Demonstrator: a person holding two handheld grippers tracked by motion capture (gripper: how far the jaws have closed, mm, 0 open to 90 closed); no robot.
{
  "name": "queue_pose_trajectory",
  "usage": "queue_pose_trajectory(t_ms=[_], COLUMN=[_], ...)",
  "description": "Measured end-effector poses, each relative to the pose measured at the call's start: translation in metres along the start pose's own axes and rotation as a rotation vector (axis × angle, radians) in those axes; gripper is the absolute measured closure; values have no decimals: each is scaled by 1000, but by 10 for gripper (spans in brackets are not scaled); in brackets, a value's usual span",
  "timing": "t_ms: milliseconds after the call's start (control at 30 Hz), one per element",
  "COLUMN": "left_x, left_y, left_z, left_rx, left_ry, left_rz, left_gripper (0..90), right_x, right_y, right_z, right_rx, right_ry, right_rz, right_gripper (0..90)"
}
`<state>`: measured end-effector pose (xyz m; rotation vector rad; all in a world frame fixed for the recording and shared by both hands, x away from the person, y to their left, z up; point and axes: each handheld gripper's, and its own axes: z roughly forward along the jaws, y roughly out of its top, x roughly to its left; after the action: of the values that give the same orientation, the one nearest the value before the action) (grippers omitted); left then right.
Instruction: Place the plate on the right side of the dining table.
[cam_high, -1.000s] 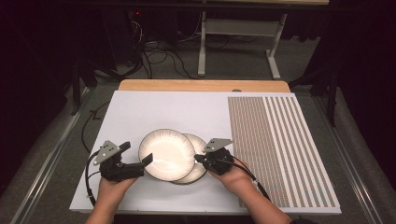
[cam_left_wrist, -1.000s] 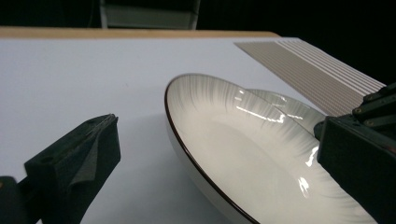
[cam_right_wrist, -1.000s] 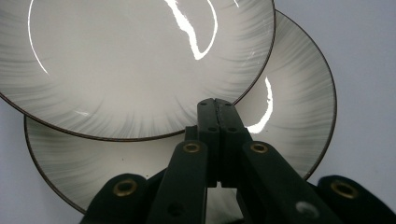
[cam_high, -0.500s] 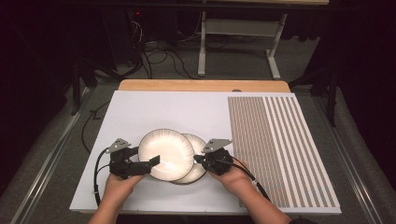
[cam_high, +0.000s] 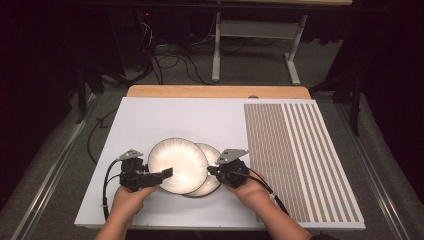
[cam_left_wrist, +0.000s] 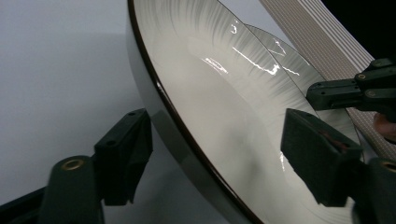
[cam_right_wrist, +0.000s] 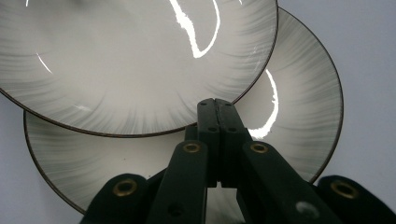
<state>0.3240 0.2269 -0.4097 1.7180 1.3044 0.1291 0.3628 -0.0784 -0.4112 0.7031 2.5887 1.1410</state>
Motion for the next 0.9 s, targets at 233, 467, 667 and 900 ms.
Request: queue_pose_trajectory(t_ms=[233, 467, 667, 900], left_x=[1, 3, 3, 6], left_y=[2, 2, 2, 1], left_z=[-3, -4, -6, -7], left_rx=[28, 34, 14, 0], left_ry=[-4, 7, -1, -23], left_rz=[-17, -42, -60, -100], left_gripper=[476, 565, 605, 640], right_x=[0, -1, -1, -1], right_y=[0, 0, 0, 0], right_z=[0, 0, -1, -3], right_rx=[-1, 1, 1, -5], right_ry=[-3, -2, -4, -9], right_rz=[4, -1, 3, 4], right_gripper=[900, 900, 900, 900])
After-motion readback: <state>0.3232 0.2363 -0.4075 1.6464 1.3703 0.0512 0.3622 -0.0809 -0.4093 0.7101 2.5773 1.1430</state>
